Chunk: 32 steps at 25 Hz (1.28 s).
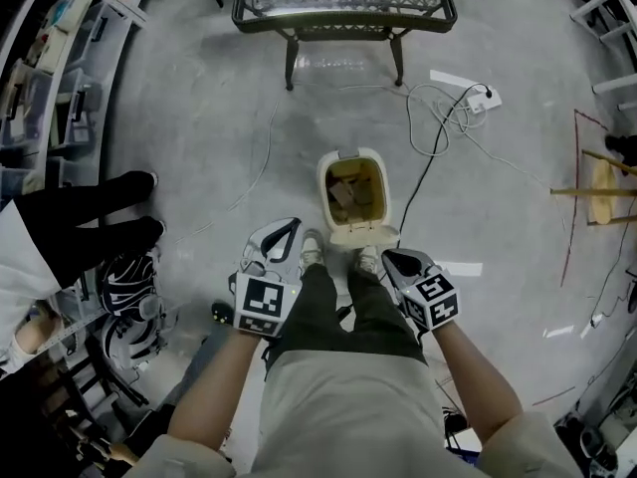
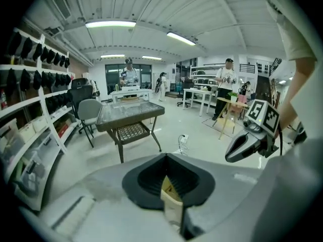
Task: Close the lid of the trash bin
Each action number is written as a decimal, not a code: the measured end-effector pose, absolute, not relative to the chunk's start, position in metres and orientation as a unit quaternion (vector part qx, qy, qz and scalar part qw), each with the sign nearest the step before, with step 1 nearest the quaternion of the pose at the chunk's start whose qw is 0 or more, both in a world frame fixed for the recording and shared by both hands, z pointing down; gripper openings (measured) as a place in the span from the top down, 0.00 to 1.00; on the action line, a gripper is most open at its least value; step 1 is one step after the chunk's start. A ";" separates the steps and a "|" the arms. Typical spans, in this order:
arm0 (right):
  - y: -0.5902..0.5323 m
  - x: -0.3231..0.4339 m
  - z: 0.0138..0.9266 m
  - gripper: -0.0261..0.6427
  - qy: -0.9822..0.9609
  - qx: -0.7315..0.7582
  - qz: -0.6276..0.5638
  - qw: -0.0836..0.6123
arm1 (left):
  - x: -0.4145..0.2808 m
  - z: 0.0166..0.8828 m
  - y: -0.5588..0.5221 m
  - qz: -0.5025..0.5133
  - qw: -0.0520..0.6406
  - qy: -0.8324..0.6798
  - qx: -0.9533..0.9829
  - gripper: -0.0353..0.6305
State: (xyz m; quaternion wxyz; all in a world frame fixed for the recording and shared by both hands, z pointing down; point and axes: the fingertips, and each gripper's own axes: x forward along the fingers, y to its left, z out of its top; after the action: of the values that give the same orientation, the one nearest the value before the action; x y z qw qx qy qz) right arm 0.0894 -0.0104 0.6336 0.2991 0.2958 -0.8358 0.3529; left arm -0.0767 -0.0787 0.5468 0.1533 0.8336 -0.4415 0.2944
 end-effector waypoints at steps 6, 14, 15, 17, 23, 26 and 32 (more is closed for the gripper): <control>0.006 0.085 0.709 0.96 -0.825 0.242 0.360 0.363 | -0.083 0.621 -0.066 0.314 0.197 -0.434 0.821 0.94; -0.040 0.088 0.734 0.96 -0.804 0.290 0.365 0.368 | -0.091 0.657 -0.078 0.323 0.213 -0.422 0.820 0.94; -0.047 0.086 0.735 0.96 -0.803 0.294 0.367 0.367 | -0.093 0.656 -0.084 0.321 0.211 -0.421 0.822 0.94; -0.064 0.081 0.740 0.96 -0.802 0.303 0.364 0.363 | -0.097 0.654 -0.097 0.315 0.206 -0.422 0.825 0.94; -0.131 0.067 0.776 0.96 -0.802 0.332 0.334 0.368 | -0.108 0.674 -0.145 0.305 0.194 -0.432 0.826 0.94; -0.159 0.061 0.804 0.96 -0.797 0.341 0.334 0.371 | -0.112 0.693 -0.159 0.304 0.195 -0.433 0.826 0.94; -0.192 0.056 0.871 0.96 -0.771 0.353 0.372 0.378 | -0.119 0.746 -0.169 0.311 0.212 -0.431 0.820 0.94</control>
State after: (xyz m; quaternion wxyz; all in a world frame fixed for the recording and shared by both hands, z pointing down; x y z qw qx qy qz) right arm 0.0562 -0.1922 0.8714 0.3784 0.3534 -0.7705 0.3718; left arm -0.1191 -0.1687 0.7465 0.2115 0.8199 -0.4314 0.3113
